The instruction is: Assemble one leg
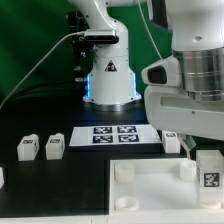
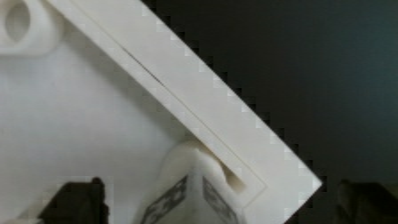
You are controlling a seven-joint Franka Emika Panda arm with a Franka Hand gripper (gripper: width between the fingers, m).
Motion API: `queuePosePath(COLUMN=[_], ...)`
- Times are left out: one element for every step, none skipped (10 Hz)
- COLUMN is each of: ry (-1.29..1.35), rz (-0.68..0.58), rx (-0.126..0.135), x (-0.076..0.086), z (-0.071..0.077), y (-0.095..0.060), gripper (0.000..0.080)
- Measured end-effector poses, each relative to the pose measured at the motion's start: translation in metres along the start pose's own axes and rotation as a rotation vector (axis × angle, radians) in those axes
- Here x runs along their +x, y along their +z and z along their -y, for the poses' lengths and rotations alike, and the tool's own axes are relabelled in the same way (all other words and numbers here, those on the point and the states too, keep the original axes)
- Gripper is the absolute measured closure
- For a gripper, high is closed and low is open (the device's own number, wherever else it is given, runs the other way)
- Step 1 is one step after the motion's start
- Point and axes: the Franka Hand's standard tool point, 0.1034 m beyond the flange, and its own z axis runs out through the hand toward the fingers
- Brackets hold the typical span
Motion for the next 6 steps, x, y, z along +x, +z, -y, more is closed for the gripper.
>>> queuePosePath(ry=[-0.145,-0.314,-0.457,-0.574,-0.684,-0.677], rz=[-0.006,-0.019,-0.018,-0.016,-0.013,-0.013], rx=[-0.019,-0.048,-0.05,-0.051,-0.05,-0.05], x=[0.001,0.003,0.006,0.014,0.022,0.021], z=[-0.001,0.0,-0.002,-0.007,-0.013,-0.012], y=[-0.001,-0.003,-0.004,-0.002,-0.001,-0.001], gripper=[0.015,0.015,0.015,0.015,0.015,0.015])
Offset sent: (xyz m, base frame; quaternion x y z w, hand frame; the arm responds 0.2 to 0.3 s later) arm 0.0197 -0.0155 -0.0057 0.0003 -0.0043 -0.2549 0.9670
